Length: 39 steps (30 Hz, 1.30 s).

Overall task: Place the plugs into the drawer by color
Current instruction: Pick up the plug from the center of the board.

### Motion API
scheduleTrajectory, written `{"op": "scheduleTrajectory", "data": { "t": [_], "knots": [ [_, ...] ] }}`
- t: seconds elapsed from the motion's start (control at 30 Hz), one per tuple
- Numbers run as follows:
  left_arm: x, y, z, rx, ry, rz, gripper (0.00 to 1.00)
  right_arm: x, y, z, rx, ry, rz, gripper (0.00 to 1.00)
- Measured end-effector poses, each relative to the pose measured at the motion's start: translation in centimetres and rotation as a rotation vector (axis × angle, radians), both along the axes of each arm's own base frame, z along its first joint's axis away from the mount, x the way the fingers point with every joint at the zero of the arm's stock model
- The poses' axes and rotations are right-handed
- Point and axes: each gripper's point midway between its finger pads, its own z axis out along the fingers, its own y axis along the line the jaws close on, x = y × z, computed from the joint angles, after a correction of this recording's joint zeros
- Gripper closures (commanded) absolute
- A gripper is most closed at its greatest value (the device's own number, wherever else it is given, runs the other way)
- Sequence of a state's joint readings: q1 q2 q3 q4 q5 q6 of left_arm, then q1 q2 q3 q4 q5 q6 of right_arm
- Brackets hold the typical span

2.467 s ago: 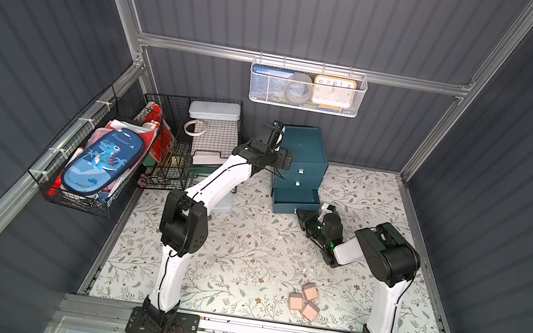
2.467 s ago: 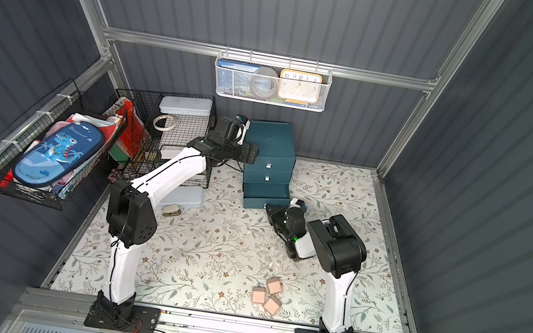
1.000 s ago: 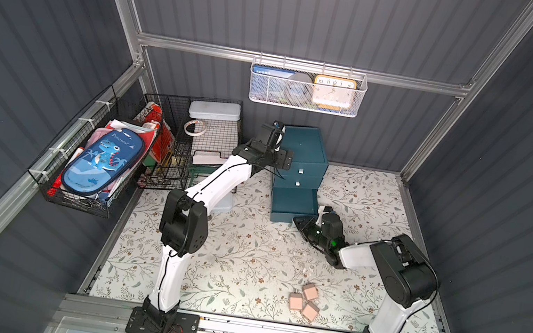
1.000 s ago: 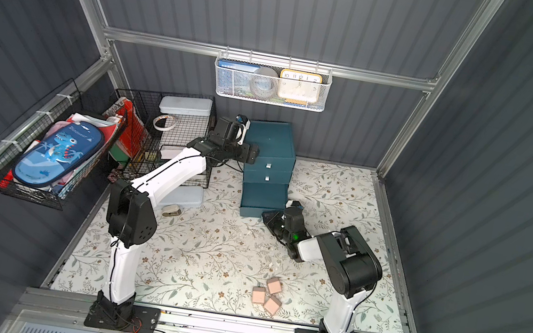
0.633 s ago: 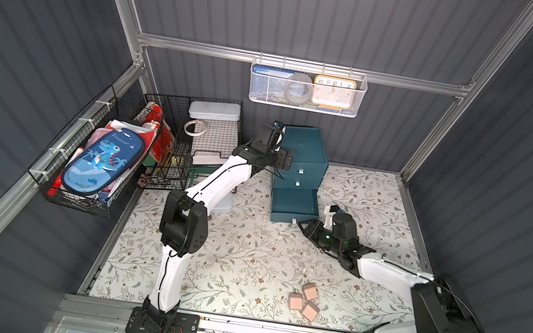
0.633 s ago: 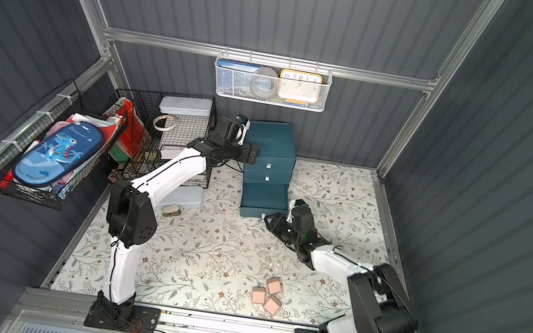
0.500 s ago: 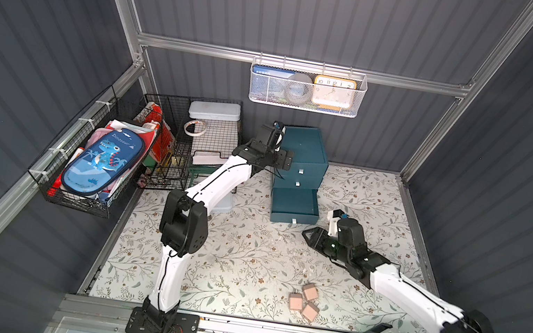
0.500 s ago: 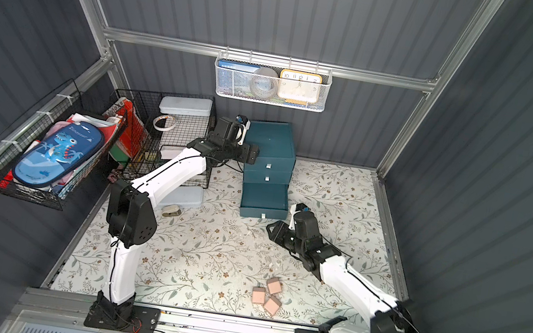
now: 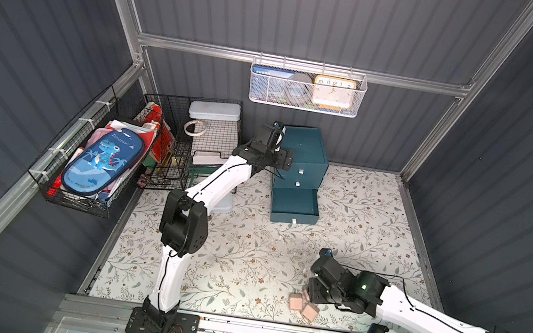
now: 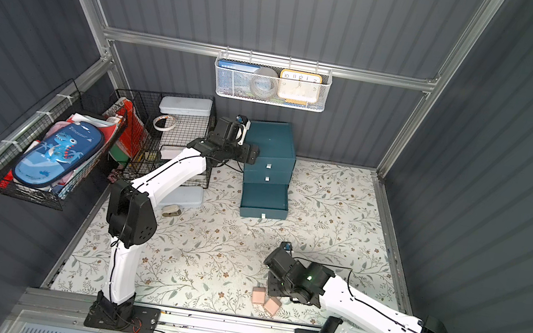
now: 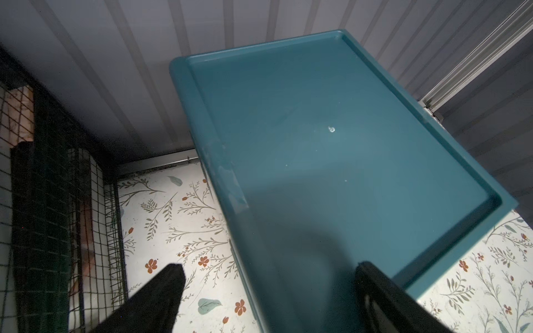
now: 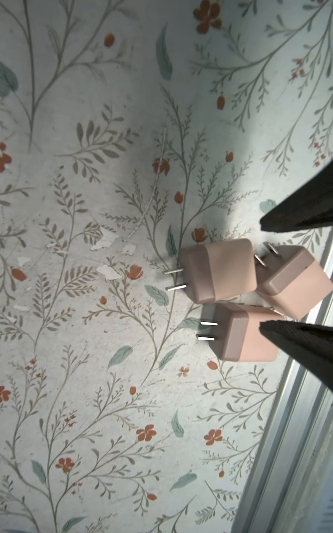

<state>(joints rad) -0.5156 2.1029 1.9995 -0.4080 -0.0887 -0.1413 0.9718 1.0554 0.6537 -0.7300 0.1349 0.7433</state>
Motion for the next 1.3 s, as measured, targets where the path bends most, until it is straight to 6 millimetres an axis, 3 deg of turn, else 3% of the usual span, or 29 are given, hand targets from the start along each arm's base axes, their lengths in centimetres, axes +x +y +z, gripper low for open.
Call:
{"op": "scheduleTrajectory", "data": {
  "t": [0.37,0.87,1.07,1.3],
  "knots": [
    [0.0,0.0,-0.1,-0.002,-0.003,0.000,0.03,0.3,-0.2,-3.3,-0.137,0.048,0.024,0.41],
    [0.0,-0.1,-0.1,-0.004,-0.006,-0.001,0.03,0.3,0.2,-4.3,-0.133,0.043,0.046,0.41],
    [0.0,-0.1,-0.1,-0.004,-0.006,-0.001,0.03,0.2,-0.6,-5.6,-0.170,0.047,0.033,0.54],
    [0.0,-0.1,-0.1,-0.003,-0.006,-0.001,0.03,1.9,-0.4,-4.8,-0.190,-0.028,0.026,0.70]
  ]
}}
